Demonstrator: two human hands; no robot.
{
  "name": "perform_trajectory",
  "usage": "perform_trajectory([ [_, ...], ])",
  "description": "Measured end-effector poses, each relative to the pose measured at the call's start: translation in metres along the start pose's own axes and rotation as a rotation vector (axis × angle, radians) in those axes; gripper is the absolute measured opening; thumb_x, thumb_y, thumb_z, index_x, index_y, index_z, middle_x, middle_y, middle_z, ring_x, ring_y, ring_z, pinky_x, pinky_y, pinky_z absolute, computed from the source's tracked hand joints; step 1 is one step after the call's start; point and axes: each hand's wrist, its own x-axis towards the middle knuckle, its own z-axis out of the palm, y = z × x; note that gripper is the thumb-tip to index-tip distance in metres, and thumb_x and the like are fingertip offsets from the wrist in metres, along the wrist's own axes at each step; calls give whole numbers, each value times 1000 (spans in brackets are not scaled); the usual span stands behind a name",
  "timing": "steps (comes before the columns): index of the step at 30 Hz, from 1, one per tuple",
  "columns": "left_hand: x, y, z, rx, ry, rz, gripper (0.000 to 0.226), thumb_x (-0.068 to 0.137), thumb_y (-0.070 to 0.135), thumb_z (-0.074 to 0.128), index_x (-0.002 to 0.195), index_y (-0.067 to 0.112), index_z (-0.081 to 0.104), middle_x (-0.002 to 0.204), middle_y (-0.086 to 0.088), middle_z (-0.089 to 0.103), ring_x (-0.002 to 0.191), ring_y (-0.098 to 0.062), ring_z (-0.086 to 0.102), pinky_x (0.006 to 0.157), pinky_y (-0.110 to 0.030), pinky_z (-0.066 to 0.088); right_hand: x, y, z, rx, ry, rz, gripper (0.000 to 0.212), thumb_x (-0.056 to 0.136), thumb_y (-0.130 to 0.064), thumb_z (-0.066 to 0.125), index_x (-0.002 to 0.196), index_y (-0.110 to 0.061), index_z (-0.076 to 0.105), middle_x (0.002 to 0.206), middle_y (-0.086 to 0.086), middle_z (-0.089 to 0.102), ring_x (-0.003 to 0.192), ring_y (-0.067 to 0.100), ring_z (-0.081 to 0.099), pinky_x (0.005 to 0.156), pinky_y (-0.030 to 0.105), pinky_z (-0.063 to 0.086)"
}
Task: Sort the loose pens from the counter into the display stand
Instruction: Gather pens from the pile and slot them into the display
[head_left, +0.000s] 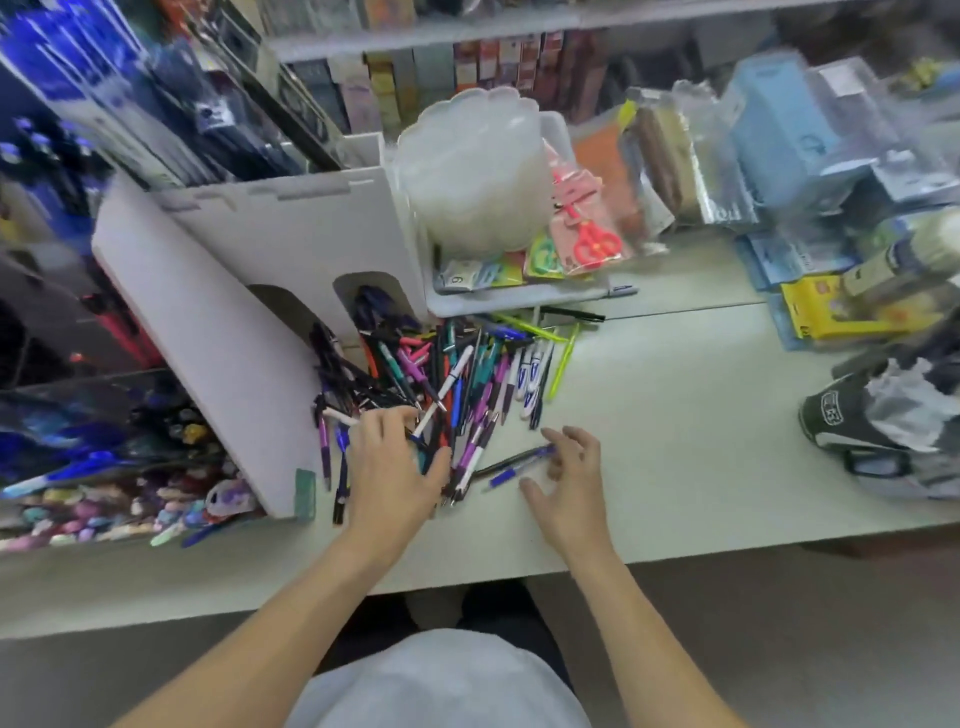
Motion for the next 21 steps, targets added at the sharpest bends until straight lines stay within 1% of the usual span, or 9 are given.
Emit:
perform_trajectory([
  [2,8,3,8,17,17,24,54,80,41,76,122,15,53,119,-2,47,113,-19,41,98,-31,35,4,-10,4,41,20,-12,71,83,-8,80,144,-22,48,142,-6,28,109,12,54,102,22,47],
  [5,20,11,19,25,12,21,63,80,46,75,129,14,49,123,-4,45,115,-22,42,100,-38,39,4,-15,6,42,54,130,78,83,-17,83,147,-23,39,133,-4,35,87,7,58,79,11,47],
  [7,29,17,26,-21,-33,-33,71,82,50,73,135,13,44,129,-4,43,118,-22,44,101,-41,42,5,-14,9,91,51,218,82,81,-22,84,148,-20,37,125,-2,47,74,6,62,68,7,44],
  [9,39,20,31,-81,-88,-139,78,83,55,70,140,13,37,133,-4,39,121,-22,47,103,-44,45,12,-15,14,134,75,227,79,81,-23,84,146,-15,41,117,-1,52,70,1,64,65,7,45],
  [12,54,21,35,-55,-82,-177,75,86,53,69,141,13,36,134,-6,41,117,-25,53,99,-45,47,27,-27,23,183,83,217,71,83,-21,83,142,-12,45,115,-2,54,72,-6,65,65,6,47],
  [15,61,21,35,10,-102,-122,58,91,44,66,137,20,43,128,-3,44,93,-24,62,90,-44,50,45,-35,19,183,95,213,63,84,-27,82,137,-13,51,116,-2,62,71,-5,66,70,10,49],
  [18,60,20,35,3,-151,-112,38,93,36,64,127,27,49,115,3,39,65,-18,58,73,-41,55,69,-30,2,169,246,247,51,83,-33,82,125,-13,58,102,-1,68,80,6,67,90,35,54],
  [19,59,19,36,10,-168,-109,36,94,35,64,126,26,51,113,4,38,62,-17,56,68,-37,54,79,-28,-4,170,289,258,53,82,-35,82,124,-13,58,102,0,66,83,12,67,93,39,53],
  [21,57,16,38,19,-207,-105,32,94,33,64,123,24,54,112,5,38,59,-11,52,60,-29,47,98,-32,-10,135,299,259,63,81,-43,82,129,-12,56,113,3,63,92,18,66,96,40,52],
])
